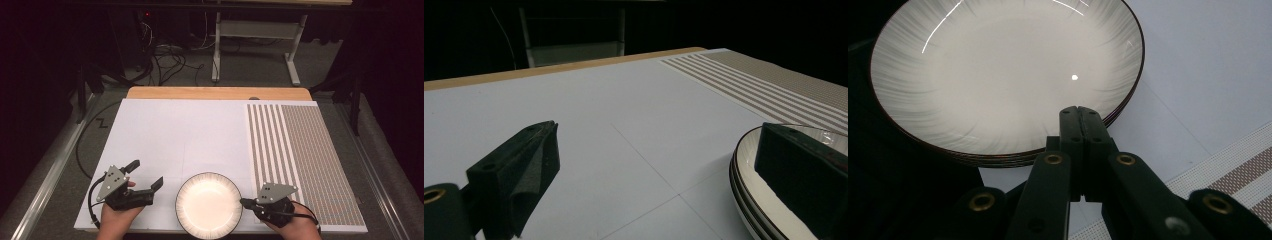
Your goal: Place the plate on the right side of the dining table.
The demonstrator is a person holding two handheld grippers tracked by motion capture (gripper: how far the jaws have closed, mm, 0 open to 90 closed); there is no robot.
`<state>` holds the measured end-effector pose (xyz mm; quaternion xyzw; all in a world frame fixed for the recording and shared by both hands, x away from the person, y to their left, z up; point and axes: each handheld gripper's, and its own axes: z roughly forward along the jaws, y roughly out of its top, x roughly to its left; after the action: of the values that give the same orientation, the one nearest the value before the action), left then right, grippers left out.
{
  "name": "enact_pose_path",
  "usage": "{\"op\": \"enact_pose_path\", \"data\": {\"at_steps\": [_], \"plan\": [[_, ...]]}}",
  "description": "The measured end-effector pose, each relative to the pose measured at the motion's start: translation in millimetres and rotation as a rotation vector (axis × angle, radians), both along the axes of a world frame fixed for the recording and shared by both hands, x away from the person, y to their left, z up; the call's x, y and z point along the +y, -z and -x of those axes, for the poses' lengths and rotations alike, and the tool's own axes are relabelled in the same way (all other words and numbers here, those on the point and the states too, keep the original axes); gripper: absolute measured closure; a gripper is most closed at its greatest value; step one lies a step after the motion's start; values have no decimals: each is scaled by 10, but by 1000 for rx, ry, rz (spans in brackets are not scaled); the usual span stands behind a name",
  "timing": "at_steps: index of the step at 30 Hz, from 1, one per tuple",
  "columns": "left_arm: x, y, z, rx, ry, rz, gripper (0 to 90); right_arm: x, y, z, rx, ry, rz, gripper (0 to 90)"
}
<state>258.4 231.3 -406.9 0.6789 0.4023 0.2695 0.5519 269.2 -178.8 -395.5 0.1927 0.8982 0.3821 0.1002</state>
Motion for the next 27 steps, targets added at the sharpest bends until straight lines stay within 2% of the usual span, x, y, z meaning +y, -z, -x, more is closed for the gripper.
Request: {"op": "enact_pose_path", "data": {"at_steps": [27], "plan": [[22, -14, 8, -7, -5, 13, 49, 79, 3, 4, -4, -7, 7, 900]]}}
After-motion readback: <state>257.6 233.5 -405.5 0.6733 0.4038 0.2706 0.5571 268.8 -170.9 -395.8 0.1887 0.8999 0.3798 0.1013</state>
